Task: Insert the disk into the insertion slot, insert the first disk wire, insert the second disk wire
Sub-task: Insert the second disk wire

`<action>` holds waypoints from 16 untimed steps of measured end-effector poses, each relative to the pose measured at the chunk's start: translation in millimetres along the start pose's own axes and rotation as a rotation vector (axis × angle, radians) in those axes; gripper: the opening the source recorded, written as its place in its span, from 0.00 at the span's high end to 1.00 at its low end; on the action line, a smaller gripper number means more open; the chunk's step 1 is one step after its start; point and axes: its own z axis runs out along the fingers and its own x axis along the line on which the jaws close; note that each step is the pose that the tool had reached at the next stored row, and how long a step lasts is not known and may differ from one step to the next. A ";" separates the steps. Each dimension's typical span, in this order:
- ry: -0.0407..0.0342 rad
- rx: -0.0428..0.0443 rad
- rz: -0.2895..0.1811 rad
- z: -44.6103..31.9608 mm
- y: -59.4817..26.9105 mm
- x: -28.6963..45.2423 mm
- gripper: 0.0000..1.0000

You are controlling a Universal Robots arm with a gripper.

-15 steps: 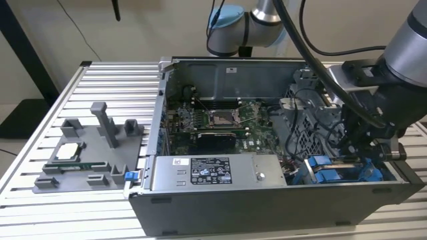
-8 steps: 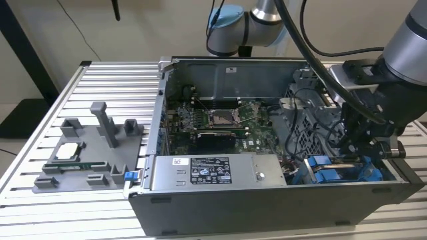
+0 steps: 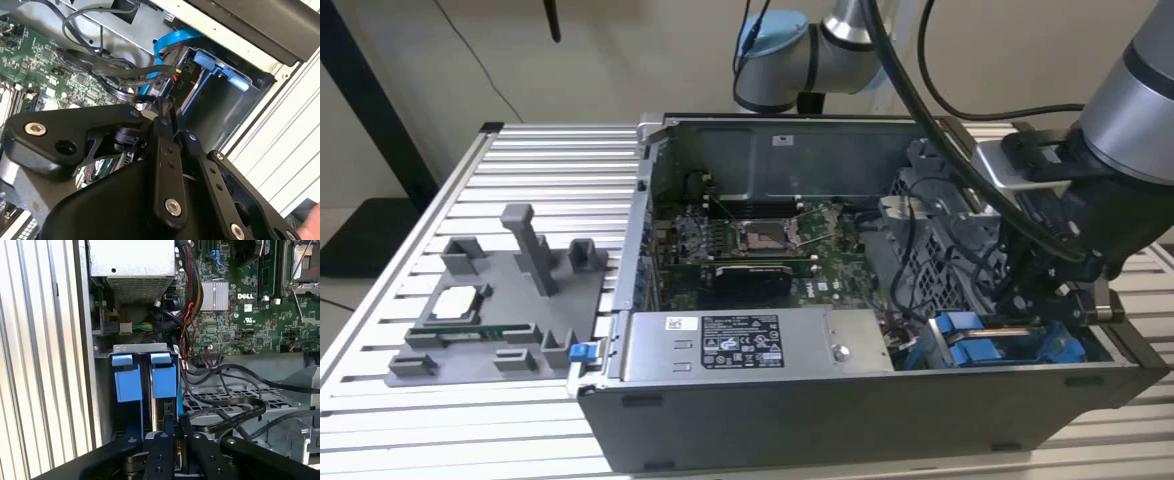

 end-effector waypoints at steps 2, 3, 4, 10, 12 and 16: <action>-0.0011 -0.0004 -0.001 1.4 0.1 0.2 1.00; -0.0017 -0.0005 -0.001 1.8 0.1 0.2 1.00; -0.0027 -0.0007 -0.002 2.6 0.2 0.4 1.00; -0.0066 -0.0009 -0.002 3.8 -0.6 0.5 1.00; -0.0067 -0.0011 -0.002 4.5 -1.1 0.6 1.00; -0.0063 -0.0020 -0.001 6.5 -1.2 1.0 1.00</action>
